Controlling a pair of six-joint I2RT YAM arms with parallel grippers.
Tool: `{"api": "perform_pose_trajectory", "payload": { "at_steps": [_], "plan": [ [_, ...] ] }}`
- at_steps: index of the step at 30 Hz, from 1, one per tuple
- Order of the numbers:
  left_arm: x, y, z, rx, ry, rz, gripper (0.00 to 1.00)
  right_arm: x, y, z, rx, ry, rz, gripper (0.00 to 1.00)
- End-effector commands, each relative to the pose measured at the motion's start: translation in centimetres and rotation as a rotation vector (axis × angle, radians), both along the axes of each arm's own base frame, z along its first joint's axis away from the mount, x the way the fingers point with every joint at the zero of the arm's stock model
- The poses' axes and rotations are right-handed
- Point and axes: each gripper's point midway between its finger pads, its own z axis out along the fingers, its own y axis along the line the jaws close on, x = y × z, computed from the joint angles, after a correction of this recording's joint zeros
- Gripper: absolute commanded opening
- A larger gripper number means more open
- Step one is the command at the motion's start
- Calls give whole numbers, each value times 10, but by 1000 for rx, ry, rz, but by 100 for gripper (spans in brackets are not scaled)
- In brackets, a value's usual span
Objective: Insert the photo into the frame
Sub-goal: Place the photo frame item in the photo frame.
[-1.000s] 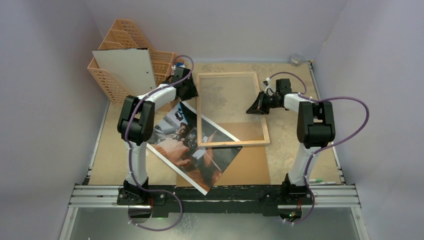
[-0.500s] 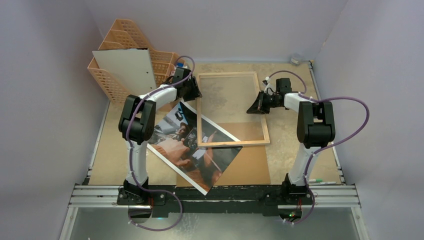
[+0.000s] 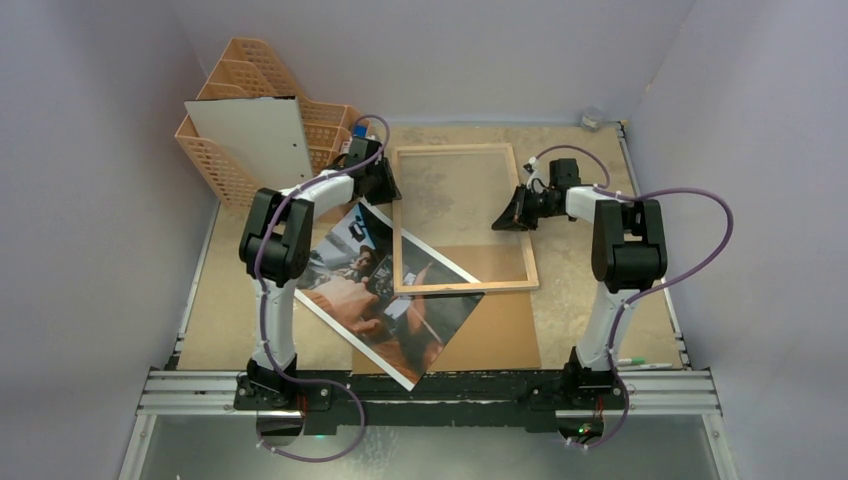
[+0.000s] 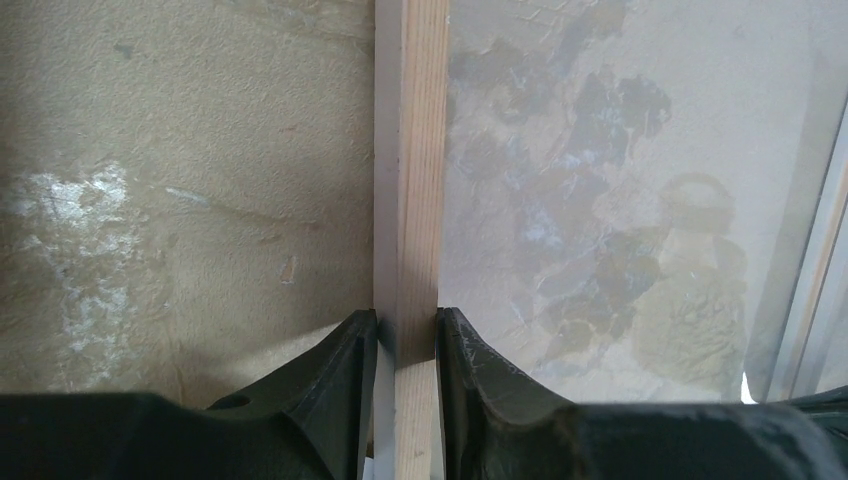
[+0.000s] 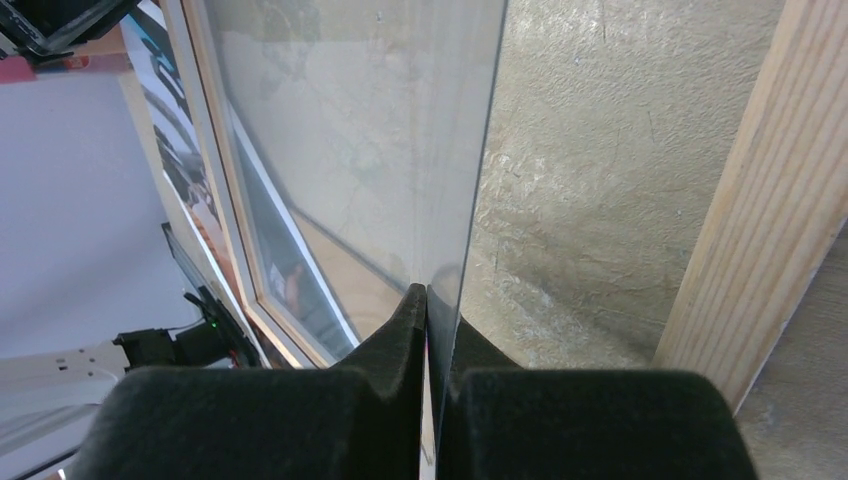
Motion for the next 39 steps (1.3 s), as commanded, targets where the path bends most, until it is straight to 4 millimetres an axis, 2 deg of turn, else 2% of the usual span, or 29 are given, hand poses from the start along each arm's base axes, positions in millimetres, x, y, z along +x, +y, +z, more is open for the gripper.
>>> {"api": "perform_pose_trajectory", "payload": {
  "at_steps": [1, 7, 12, 16, 20, 30, 35, 39],
  "plan": [
    [11, -5, 13, -25, -48, -30, 29, 5, 12, 16, 41, -16, 18, 3],
    [11, -4, 11, -17, -45, -25, 28, 14, 12, 23, 29, -64, 10, 2],
    [11, 0, 8, -2, -34, -11, 27, 18, 16, 45, 60, -179, 30, 0],
    [11, 3, 4, 11, -21, 5, 26, 13, 21, 61, 108, -258, 58, 0],
    [10, 4, 2, 10, -13, 13, 26, 7, 25, 68, 137, -283, 75, 0],
    [9, 4, -1, 4, -1, 12, 27, 16, 21, 59, 113, -256, 26, 0],
    [8, 3, -2, -2, 3, 8, 27, 21, 18, 48, 90, -216, -16, 0],
    [9, 3, -2, -3, 4, 10, 27, 24, 14, 35, 56, -151, -54, 10]
  ]
}}
